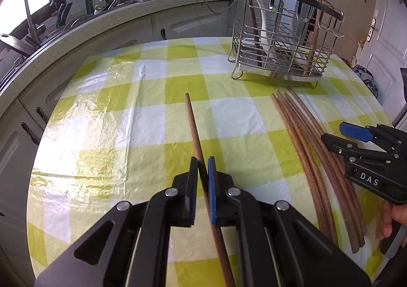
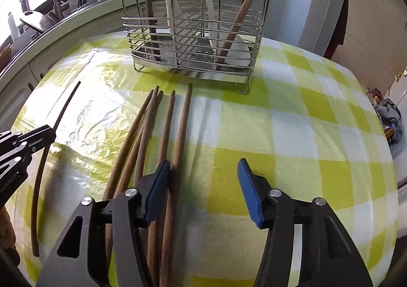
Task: Organize utensils
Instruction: 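Grasp another brown chopstick with the left tool while the right tool grasps one too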
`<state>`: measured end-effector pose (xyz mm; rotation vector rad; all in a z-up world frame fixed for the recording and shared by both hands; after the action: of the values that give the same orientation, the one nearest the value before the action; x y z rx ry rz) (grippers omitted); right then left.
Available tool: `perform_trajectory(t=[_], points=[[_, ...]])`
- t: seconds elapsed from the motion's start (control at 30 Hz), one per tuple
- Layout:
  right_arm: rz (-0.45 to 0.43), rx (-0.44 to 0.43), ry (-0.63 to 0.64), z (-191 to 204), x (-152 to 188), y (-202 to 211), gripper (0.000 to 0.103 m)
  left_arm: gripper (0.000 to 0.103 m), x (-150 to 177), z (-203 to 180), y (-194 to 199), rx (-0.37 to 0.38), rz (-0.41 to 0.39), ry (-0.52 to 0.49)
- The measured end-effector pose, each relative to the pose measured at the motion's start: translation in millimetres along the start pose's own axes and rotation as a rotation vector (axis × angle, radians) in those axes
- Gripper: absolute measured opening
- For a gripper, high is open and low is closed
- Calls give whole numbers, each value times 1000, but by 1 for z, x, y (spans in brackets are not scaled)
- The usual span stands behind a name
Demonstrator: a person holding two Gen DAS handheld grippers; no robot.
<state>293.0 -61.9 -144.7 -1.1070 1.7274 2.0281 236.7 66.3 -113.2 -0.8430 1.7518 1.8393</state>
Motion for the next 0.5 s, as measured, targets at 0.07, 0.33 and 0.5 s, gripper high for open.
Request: perform_trajectory(t=[0.07,0.33,0.5], points=[[0,-19,12,5,0,1,31,8,1,1,0,7,1,5],[1,-54,15,11,6,7,9,8,-2,5,4,10,-5,17],[7,-68,-21,1,17,17,8,8,-3,5,6,22,-7,25]])
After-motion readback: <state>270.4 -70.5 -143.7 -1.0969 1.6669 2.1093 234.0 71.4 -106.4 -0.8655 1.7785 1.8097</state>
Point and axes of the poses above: each gripper's, at about its wrist camera, not at the fingertips, and y roughly against the way its jaws point, z to its left, x to its underside, the point moved 10 cm from there along -y, roughly the way its jaws point, and after that the axes turned 6 degrees about -z, right-handed, at the moved point
